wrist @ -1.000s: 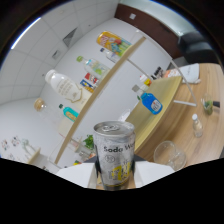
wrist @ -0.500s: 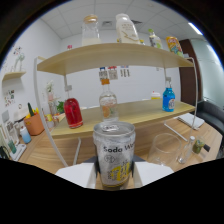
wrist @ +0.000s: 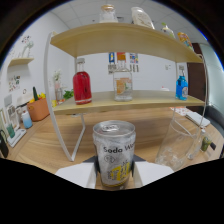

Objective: Make me a cup of Mojito.

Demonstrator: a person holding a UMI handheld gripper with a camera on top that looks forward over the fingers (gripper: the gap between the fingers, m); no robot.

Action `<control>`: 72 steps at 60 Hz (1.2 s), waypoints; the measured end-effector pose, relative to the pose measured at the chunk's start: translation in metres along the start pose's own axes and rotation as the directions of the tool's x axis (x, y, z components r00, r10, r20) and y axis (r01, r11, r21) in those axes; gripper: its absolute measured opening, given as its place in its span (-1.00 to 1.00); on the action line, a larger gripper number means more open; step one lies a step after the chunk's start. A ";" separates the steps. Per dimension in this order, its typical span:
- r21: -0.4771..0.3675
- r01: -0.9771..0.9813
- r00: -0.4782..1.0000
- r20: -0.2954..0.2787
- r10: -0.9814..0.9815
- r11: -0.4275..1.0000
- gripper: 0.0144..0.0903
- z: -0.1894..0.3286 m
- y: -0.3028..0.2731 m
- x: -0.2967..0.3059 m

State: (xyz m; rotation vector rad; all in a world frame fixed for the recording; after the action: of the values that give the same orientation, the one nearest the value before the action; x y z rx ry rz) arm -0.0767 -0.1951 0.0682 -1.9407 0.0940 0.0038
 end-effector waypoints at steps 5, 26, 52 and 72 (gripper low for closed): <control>0.012 0.035 0.999 0.007 -0.035 0.999 0.01 -0.002 0.001 -0.002; -0.057 0.065 0.996 0.063 -0.061 0.996 0.47 -0.011 0.012 -0.005; -0.134 0.090 0.994 0.071 -0.081 0.987 0.87 -0.125 -0.026 0.005; -0.234 0.051 0.999 -0.006 -0.054 0.971 0.87 -0.173 -0.004 0.087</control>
State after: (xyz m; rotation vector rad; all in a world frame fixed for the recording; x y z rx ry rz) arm 0.0034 -0.3600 0.1303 -2.1787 0.0523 -0.0339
